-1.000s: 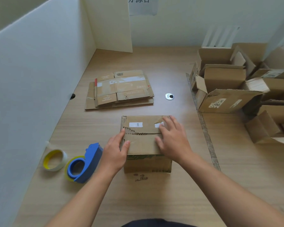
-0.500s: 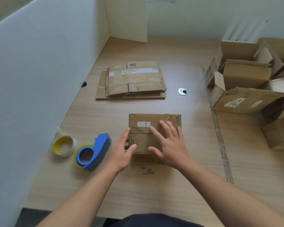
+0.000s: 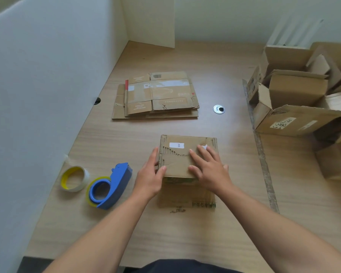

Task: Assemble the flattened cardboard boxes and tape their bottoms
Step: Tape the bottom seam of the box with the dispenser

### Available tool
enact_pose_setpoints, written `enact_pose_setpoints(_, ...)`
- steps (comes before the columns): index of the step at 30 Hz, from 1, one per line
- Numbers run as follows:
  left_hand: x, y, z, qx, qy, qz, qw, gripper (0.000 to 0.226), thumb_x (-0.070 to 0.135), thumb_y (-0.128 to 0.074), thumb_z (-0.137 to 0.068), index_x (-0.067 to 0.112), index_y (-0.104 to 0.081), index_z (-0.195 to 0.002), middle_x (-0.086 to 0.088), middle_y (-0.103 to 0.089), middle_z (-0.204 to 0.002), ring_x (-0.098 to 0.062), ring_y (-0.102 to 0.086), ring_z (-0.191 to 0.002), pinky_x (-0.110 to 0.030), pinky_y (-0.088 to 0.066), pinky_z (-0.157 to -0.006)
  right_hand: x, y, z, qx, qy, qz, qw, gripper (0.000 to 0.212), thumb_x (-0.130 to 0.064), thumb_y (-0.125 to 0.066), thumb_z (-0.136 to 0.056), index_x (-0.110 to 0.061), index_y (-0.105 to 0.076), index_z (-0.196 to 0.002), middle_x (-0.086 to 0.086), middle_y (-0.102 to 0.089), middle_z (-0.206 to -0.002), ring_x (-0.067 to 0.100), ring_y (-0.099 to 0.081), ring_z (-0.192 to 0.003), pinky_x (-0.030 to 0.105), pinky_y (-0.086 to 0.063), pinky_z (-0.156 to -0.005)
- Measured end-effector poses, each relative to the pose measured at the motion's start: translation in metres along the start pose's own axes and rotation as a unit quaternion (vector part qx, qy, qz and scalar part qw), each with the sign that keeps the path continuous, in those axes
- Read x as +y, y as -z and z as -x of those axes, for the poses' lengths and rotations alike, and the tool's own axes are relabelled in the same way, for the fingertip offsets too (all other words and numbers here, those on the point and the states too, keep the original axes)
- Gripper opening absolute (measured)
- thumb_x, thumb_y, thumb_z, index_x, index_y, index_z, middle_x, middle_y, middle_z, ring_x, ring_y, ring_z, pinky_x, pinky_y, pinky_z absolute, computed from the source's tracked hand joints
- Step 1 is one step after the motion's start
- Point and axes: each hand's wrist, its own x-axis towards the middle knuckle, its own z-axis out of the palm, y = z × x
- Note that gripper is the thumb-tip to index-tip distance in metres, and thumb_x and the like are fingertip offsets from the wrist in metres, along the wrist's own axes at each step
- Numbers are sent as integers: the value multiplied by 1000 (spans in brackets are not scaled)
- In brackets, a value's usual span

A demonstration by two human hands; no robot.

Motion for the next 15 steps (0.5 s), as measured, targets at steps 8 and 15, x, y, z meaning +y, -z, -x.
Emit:
enact_pose_setpoints(8, -18, 7, 3, -52, -18, -89, 995, 56, 35, -51, -101, 35, -32, -153, 2, -49, -135, -12, -53, -110, -33, -44, -100, -26, -9, 9, -16, 20, 79, 997, 52, -60, -32, -98, -51, -17, -148, 0, -5, -163, 20, 8, -151, 73, -2, -109)
enact_pose_setpoints(15, -38, 43, 6, 16, -60, -218, 974, 57, 34, -54, -99, 21, -37, -152, -5, -52, -136, -28, -47, -124, -42, -41, -104, -33, -30, 15, 17, 37, 45, 998, 59, -61, -24, -101, -45, -10, -156, -3, 8, -168, 14, 14, -152, 54, 17, -118)
